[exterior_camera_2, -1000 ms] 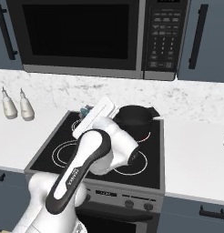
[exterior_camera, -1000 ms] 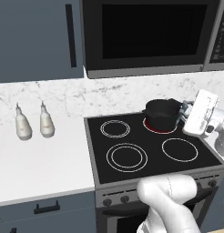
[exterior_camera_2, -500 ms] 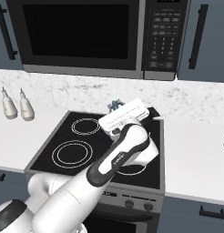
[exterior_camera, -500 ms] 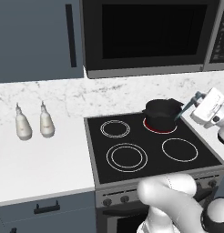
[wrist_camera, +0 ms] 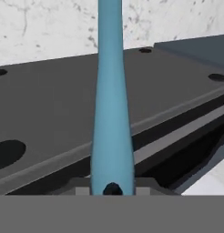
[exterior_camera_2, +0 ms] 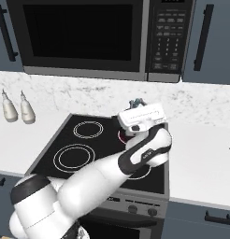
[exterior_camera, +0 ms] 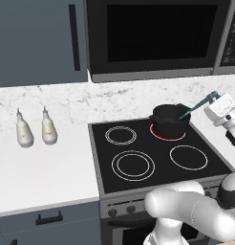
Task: Put the bell pepper and potato in the pot. Retrieve the spatula and lightly stir the vegetables in the pot.
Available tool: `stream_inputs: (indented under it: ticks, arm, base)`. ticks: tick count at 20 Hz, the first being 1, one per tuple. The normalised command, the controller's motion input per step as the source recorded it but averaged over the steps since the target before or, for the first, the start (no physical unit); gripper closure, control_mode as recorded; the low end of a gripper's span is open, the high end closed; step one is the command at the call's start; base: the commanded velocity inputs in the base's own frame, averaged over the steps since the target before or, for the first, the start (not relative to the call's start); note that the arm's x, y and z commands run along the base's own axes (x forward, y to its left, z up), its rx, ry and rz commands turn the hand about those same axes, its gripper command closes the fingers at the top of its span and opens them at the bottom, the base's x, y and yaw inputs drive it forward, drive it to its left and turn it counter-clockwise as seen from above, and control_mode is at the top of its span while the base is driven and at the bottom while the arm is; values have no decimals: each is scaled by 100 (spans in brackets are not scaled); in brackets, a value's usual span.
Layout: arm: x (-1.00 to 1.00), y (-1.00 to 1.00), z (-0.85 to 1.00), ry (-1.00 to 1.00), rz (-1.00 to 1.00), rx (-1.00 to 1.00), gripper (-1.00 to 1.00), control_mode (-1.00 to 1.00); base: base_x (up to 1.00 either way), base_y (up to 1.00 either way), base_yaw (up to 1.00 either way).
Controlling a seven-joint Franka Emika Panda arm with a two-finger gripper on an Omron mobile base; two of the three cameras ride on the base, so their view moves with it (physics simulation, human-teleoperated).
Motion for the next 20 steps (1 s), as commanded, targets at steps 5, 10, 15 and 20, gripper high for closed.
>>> stream_inputs:
  ticks: [5, 10, 15, 20]
  arm:
    - [55, -18, -2, 6, 0, 12, 100, -100]
    - [43, -25, -29, 5, -1, 3, 100, -100]
    - [46, -18, -41, 8, -1, 2, 100, -100]
    - [63, -3, -30, 10, 0, 3, 100, -100]
  base:
    - [0, 0, 0]
    - [0, 0, 0]
    - [0, 0, 0]
    - [0, 0, 0]
